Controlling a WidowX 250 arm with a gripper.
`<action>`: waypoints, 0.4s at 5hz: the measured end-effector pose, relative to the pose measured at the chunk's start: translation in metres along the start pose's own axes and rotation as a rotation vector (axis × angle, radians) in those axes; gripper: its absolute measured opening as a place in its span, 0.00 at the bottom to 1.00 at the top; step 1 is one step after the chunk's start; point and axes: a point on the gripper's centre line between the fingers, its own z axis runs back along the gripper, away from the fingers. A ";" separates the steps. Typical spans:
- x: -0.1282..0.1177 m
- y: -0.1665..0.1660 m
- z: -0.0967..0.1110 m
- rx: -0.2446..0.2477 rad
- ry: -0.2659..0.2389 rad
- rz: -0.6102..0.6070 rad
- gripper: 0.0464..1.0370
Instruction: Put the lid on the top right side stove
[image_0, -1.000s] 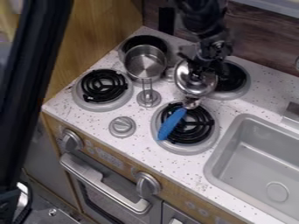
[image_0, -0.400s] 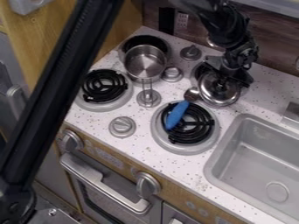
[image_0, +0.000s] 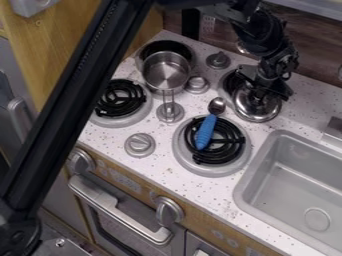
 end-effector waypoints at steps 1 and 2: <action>-0.030 0.010 0.008 0.044 0.103 0.001 0.86; -0.045 0.021 0.043 0.062 0.201 0.024 0.96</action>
